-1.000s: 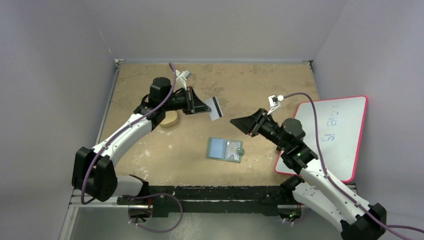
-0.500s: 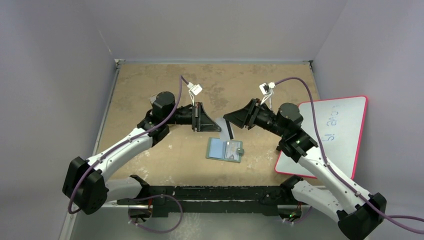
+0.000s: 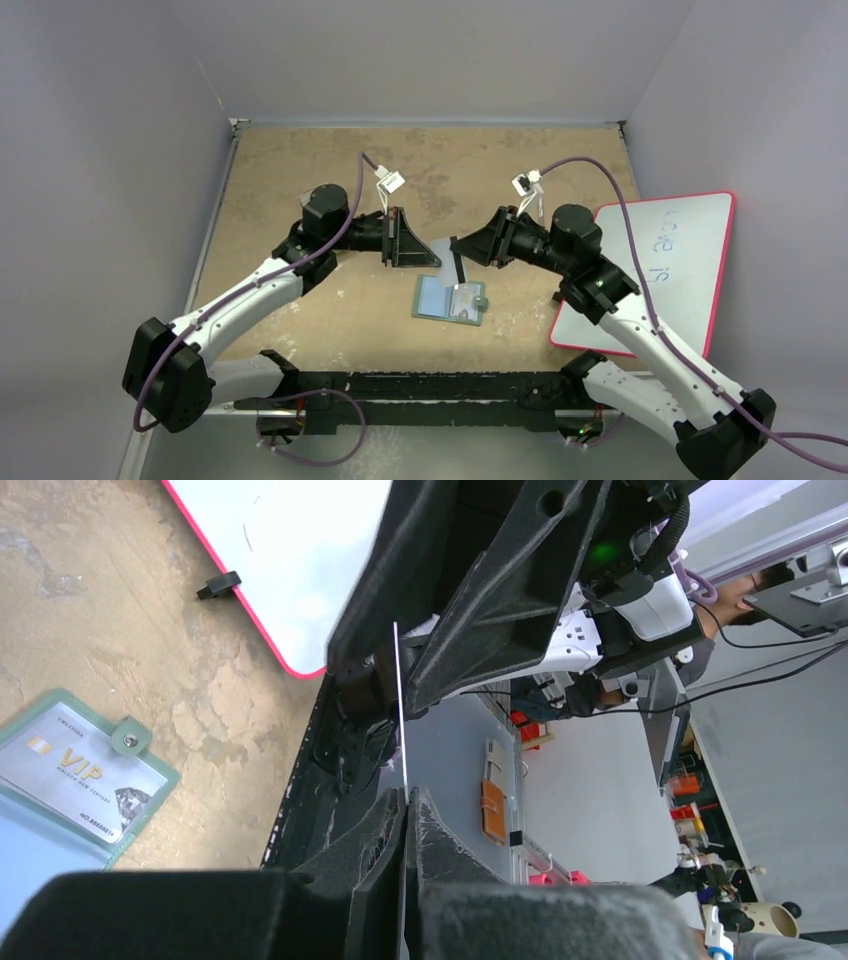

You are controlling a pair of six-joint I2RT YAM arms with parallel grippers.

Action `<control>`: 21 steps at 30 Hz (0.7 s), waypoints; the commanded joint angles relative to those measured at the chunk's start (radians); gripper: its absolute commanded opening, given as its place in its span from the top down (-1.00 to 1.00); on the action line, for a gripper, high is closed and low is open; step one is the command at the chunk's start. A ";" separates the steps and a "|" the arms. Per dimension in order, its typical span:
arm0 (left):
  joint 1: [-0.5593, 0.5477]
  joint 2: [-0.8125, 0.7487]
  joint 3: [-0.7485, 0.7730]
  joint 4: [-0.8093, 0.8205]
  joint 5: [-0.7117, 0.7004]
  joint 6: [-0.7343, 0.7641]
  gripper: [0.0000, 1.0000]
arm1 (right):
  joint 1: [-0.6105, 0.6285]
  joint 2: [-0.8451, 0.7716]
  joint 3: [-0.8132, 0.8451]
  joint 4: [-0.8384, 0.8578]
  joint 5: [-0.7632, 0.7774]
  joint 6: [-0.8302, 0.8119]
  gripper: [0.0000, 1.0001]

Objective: Put the credit cards into the card holder
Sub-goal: Pick up the credit card from the storage box.

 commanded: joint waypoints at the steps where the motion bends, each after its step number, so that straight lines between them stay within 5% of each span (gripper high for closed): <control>1: -0.003 -0.012 -0.005 0.026 0.010 0.033 1.00 | -0.002 -0.043 -0.040 0.075 -0.065 0.005 0.41; 3: -0.003 0.003 -0.003 0.000 -0.004 0.043 1.00 | -0.001 -0.050 -0.059 0.108 -0.083 0.018 0.67; 6: -0.003 0.029 0.016 -0.113 -0.048 0.117 0.71 | -0.001 -0.060 -0.084 0.131 -0.085 0.028 1.00; 13: -0.001 0.071 0.076 -0.433 -0.265 0.318 0.15 | -0.001 -0.089 -0.156 0.133 0.013 0.040 1.00; 21: -0.003 0.139 0.098 -0.591 -0.570 0.366 0.11 | -0.002 -0.053 -0.269 0.102 0.191 0.059 1.00</control>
